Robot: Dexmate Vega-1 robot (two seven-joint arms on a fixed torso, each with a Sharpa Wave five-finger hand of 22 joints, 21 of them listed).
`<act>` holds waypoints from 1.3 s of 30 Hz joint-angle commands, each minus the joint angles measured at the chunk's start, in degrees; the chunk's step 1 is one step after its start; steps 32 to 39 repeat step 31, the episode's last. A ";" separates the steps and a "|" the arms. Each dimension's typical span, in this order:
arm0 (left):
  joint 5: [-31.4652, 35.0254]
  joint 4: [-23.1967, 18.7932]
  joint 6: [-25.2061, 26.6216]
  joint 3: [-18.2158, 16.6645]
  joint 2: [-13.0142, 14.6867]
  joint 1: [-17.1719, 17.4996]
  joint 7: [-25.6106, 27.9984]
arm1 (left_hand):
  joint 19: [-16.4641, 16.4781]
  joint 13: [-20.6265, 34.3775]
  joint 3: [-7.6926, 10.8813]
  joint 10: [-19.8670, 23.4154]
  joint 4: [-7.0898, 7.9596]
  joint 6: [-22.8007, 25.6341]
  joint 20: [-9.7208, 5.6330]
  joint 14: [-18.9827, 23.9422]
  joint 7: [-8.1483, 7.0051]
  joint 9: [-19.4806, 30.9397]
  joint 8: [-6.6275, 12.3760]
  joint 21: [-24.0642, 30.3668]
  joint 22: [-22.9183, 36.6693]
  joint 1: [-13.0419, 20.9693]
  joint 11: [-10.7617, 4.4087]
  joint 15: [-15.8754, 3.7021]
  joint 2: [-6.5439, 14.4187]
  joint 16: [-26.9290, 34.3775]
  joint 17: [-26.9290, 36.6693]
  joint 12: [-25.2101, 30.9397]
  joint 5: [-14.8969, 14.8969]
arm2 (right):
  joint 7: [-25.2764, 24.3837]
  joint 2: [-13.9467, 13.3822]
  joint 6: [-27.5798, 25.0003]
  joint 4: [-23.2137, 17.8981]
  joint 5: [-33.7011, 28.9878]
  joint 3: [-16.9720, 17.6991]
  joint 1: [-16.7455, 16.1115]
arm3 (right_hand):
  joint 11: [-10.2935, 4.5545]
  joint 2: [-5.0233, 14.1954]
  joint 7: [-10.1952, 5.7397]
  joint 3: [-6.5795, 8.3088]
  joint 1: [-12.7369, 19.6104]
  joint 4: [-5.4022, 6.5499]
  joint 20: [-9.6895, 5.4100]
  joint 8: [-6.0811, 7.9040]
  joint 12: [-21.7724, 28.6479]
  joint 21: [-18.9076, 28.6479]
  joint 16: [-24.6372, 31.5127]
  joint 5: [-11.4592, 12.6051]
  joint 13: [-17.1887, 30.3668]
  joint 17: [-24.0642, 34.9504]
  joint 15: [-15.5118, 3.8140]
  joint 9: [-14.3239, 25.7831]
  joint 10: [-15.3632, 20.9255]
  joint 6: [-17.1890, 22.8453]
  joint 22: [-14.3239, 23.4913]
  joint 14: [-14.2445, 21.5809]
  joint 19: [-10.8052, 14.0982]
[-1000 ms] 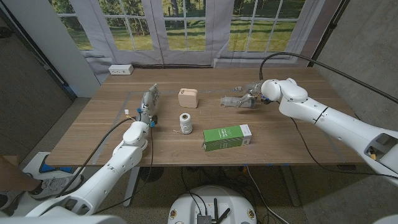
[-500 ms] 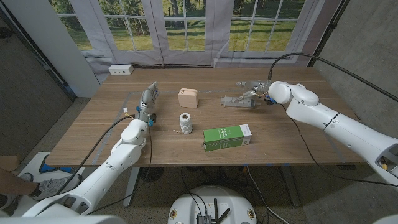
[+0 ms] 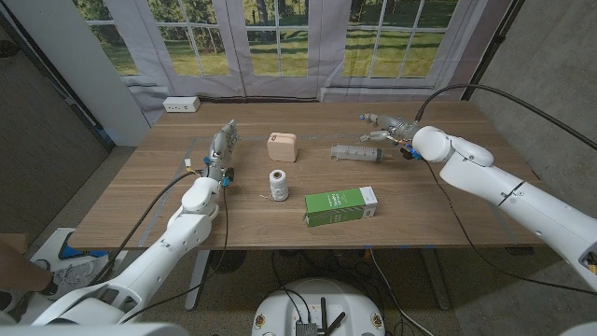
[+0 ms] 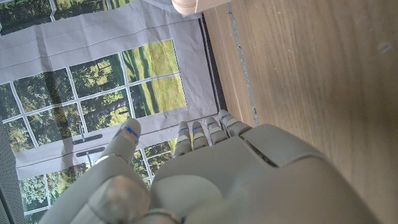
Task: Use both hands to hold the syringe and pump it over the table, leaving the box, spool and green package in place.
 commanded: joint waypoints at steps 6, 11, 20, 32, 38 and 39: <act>-1.29 -2.42 2.09 -0.13 0.09 0.41 0.56 | 0.18 0.15 0.23 0.13 0.17 0.37 -1.37 -0.04 0.17 0.10 0.05 -0.26 0.29 0.11 0.01 -1.02 3.94 -0.06 0.08 -0.16 0.00 | -14.51 0.76 5.85 -1.11 14.05 8.20 -10.53 | -0.21 0.58 -0.39 0.46 -0.82 0.41 -1.42 0.73 0.50 0.46 0.39 0.81 -0.55 -0.39 -1.26 -0.10 1.86 2.14 0.19 0.04 0.24; -0.98 -4.23 2.52 -0.23 0.75 1.51 1.30 | 0.14 0.15 0.24 0.14 0.20 0.36 -1.33 -0.04 0.22 0.10 0.03 -0.27 0.29 0.15 0.04 -0.99 3.98 -0.04 0.09 -0.16 0.00 | -17.09 1.06 8.60 -0.19 16.40 9.19 -12.26 | -0.32 1.04 -0.33 0.45 -1.54 0.68 -2.15 0.99 0.53 0.41 0.50 1.04 -0.95 -0.62 -1.67 -0.17 2.51 3.47 0.18 0.34 0.23; -0.79 -6.13 2.89 -0.45 1.33 2.83 2.07 | 0.15 0.15 0.27 0.15 0.26 0.36 -1.31 -0.02 0.20 0.11 0.02 -0.26 0.29 0.24 0.21 -0.97 4.04 -0.01 0.09 -0.16 0.00 | -19.38 3.18 16.35 4.89 20.81 10.31 -12.84 | -0.43 1.82 0.52 0.12 -3.72 1.55 -2.49 1.06 0.23 0.05 0.28 1.37 -1.79 -1.04 -2.25 -0.30 2.90 5.19 0.16 -0.17 -0.79; -1.14 -6.45 2.12 -0.77 1.07 3.65 2.09 | 0.22 0.16 0.30 0.20 0.35 0.46 -1.35 -0.05 0.32 0.11 0.03 -0.23 0.29 0.35 0.11 -0.97 4.10 0.00 0.10 -0.14 0.00 | -20.24 6.68 22.98 11.07 24.43 10.16 -10.96 | -0.36 2.32 1.28 -0.04 -5.02 1.91 -2.96 0.99 0.18 0.00 0.31 1.55 -2.47 -1.51 -2.40 -0.39 3.64 6.32 0.11 0.12 -1.13; -1.14 -6.45 2.12 -0.77 1.07 3.65 2.09 | 0.22 0.16 0.30 0.20 0.35 0.46 -1.35 -0.05 0.32 0.11 0.03 -0.23 0.29 0.35 0.11 -0.97 4.10 0.00 0.10 -0.14 0.00 | -20.24 6.68 22.98 11.07 24.43 10.16 -10.96 | -0.36 2.32 1.28 -0.04 -5.02 1.91 -2.96 0.99 0.18 0.00 0.31 1.55 -2.47 -1.51 -2.40 -0.39 3.64 6.32 0.11 0.12 -1.13; -1.14 -6.45 2.12 -0.77 1.07 3.65 2.09 | 0.22 0.16 0.30 0.20 0.35 0.46 -1.35 -0.05 0.32 0.11 0.03 -0.23 0.29 0.35 0.11 -0.97 4.10 0.00 0.10 -0.14 0.00 | -20.24 6.68 22.98 11.07 24.43 10.16 -10.96 | -0.36 2.32 1.28 -0.04 -5.02 1.91 -2.96 0.99 0.18 0.00 0.31 1.55 -2.47 -1.51 -2.40 -0.39 3.64 6.32 0.11 0.12 -1.13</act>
